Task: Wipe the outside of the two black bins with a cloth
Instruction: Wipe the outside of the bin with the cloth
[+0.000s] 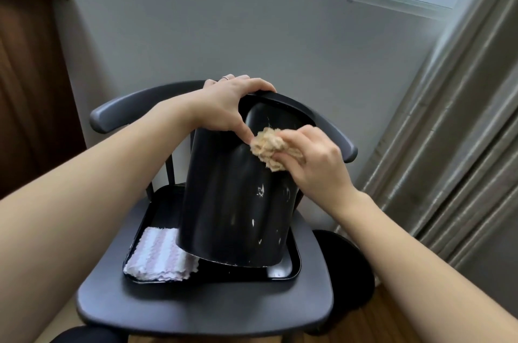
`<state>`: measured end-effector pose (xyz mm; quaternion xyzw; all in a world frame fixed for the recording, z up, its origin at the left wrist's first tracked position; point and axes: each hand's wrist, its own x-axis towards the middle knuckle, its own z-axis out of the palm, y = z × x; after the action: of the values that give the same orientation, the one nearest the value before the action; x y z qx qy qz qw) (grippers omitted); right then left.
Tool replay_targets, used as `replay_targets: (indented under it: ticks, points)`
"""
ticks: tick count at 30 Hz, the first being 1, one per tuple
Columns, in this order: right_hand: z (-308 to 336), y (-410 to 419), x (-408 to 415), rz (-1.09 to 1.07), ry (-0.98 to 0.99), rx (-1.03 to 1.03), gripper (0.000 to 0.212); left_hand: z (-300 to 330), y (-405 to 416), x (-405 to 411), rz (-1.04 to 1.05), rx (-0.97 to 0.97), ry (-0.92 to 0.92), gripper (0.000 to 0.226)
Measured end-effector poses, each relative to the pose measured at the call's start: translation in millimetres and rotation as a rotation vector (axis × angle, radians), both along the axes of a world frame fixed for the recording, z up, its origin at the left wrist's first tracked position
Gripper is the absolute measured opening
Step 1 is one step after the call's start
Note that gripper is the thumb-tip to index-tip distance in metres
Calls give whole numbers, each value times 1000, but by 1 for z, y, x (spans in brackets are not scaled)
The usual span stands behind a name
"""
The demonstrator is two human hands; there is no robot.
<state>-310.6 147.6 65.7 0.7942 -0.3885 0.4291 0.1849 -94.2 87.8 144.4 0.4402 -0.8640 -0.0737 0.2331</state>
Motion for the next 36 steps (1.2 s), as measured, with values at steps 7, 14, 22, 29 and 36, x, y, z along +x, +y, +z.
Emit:
replay_targets:
  ticks: [7,14,22,29,36]
  points:
    - [-2,2,1,34,-49,53,28,-1,-2,-2,-19,-8,-8,96]
    - [12,-1,-2,-10,47,29,26,1,-1,-3,-20,-8,-23,97]
    - [13,2,6,-7,-29,69,27,-1,-2,-5,-42,-19,-17,96]
    - [21,-3,2,-75,-26,52,24,-1,-2,-3,-44,-12,-9,95]
    - [-8,12,4,-4,-49,65,26,-3,-2,0,-36,-11,0,96]
